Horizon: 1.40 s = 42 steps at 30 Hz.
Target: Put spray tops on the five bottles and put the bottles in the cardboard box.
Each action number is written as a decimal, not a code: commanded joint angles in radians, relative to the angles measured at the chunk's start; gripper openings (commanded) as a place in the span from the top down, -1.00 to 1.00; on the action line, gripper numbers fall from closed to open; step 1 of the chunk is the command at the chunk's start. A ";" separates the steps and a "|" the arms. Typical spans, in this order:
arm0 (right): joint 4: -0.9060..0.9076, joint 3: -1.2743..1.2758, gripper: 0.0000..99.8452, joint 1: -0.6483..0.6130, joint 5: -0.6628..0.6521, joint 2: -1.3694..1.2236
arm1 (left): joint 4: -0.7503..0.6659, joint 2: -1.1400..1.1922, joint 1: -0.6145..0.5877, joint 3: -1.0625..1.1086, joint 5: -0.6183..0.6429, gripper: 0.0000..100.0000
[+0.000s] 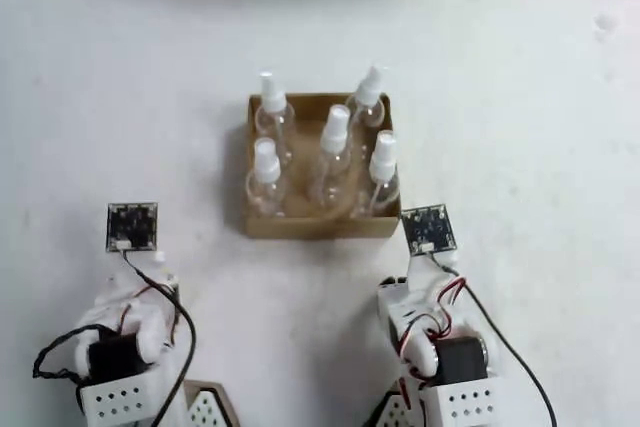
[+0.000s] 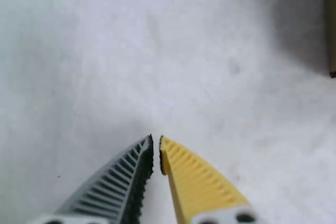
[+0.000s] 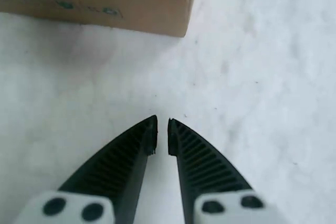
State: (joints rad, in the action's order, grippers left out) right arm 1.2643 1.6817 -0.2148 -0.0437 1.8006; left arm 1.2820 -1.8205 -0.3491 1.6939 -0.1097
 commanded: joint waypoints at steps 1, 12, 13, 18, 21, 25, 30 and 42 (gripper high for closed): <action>0.004 0.009 0.96 0.007 -0.011 0.005 | 0.006 -0.008 -0.015 -0.002 0.009 0.94; 0.004 0.009 0.96 0.008 -0.012 0.005 | 0.006 -0.008 0.125 -0.002 0.011 0.94; 0.004 0.009 0.96 0.008 -0.012 0.005 | 0.006 -0.008 0.125 -0.002 0.011 0.94; 0.004 0.009 0.96 0.005 -0.012 0.005 | 0.006 -0.008 0.122 -0.002 0.011 0.94; 0.004 0.009 0.96 0.005 -0.012 0.005 | 0.006 -0.008 0.122 -0.002 0.011 0.94; 0.004 0.009 0.96 0.010 -0.012 0.005 | 0.006 -0.008 0.122 -0.002 0.011 0.94; 0.004 0.009 0.96 0.008 -0.012 0.005 | 0.006 -0.008 0.122 -0.002 0.011 0.94; 0.004 0.009 0.96 0.008 -0.012 0.005 | 0.006 -0.008 0.122 -0.002 0.011 0.94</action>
State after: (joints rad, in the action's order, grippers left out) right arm 1.2643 1.6817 -0.2148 -0.0437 1.8006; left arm 1.2820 -1.8205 -0.2386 1.6939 -0.1097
